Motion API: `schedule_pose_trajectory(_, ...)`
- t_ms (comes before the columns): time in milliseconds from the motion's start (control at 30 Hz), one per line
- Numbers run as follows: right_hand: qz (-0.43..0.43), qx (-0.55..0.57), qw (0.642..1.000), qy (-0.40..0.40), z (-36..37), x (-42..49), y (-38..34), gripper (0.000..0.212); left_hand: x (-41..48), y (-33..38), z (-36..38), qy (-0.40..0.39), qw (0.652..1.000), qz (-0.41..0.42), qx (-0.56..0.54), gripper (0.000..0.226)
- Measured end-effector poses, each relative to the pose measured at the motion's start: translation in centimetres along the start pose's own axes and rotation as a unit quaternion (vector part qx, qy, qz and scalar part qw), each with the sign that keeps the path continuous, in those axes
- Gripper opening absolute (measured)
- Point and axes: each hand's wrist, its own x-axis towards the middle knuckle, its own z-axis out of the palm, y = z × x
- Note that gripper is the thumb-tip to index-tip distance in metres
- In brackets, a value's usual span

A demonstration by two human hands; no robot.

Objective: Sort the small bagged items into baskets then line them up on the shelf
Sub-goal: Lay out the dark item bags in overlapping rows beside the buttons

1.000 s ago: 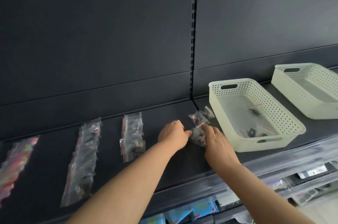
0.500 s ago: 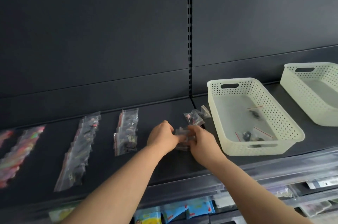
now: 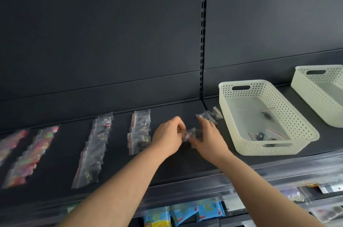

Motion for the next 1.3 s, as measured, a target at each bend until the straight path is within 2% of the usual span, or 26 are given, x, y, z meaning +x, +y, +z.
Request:
schedule_pose_trajectory(67,0.021,0.062,0.998,-0.014,0.5,0.2,-0.5,0.052,-0.2,-0.7,-0.6,-0.002,0.998,0.005,-0.067,0.020)
schedule_pose_trajectory(133,0.061,0.156,0.986,-0.010,1.1,0.1,-1.0,0.028,-0.2,-1.6,-0.9,0.009,0.987,-0.028,-0.159,0.024)
schedule_pose_trajectory(200,0.090,0.242,0.966,0.000,1.8,0.0,-1.4,0.019,-0.2,-2.5,-1.2,0.022,0.971,-0.073,-0.228,0.018)
schedule_pose_trajectory(367,0.110,0.358,0.927,0.003,3.1,0.1,-3.0,0.020,-1.0,-4.5,-2.4,0.063,0.953,-0.102,-0.278,0.012)
schedule_pose_trajectory(500,0.108,0.340,0.933,0.047,4.9,0.1,-4.6,0.020,-2.0,-6.0,-3.5,0.078,0.952,-0.116,-0.272,0.014)
schedule_pose_trajectory(567,0.118,0.358,0.926,0.005,5.8,-0.1,-5.4,0.029,-2.5,-6.7,-4.1,0.081,0.950,-0.122,-0.275,0.012)
schedule_pose_trajectory(633,0.130,0.373,0.914,-0.092,6.5,-0.3,-6.3,0.034,-3.0,-7.4,-5.0,0.077,0.948,-0.127,-0.281,0.011)
schedule_pose_trajectory(700,0.126,0.358,0.915,-0.135,7.2,-0.5,-7.0,0.025,-3.6,-8.4,-5.6,0.071,0.948,-0.136,-0.280,0.011)
schedule_pose_trajectory(767,0.113,0.317,0.934,-0.121,8.1,-0.6,-7.3,0.022,-4.2,-9.9,-5.9,0.076,0.952,-0.148,-0.258,0.011)
schedule_pose_trajectory(867,0.086,0.189,0.972,-0.110,9.2,-0.7,-7.8,0.027,-5.1,-12.0,-5.6,0.074,0.962,-0.171,-0.200,0.007)
schedule_pose_trajectory(967,0.042,0.065,0.994,-0.075,10.0,-0.8,-8.2,0.038,-5.1,-13.1,-4.8,0.087,0.970,-0.174,-0.148,0.020)
schedule_pose_trajectory(1167,-0.003,-0.048,0.999,-0.024,10.8,-0.6,-8.6,0.046,-3.8,-13.5,-4.2,0.057,0.985,-0.163,-0.020,0.046)
schedule_pose_trajectory(1300,-0.036,-0.142,0.989,-0.005,11.0,-0.7,-8.7,0.031,-3.2,-13.9,-4.6,0.045,0.985,-0.163,0.011,0.056)
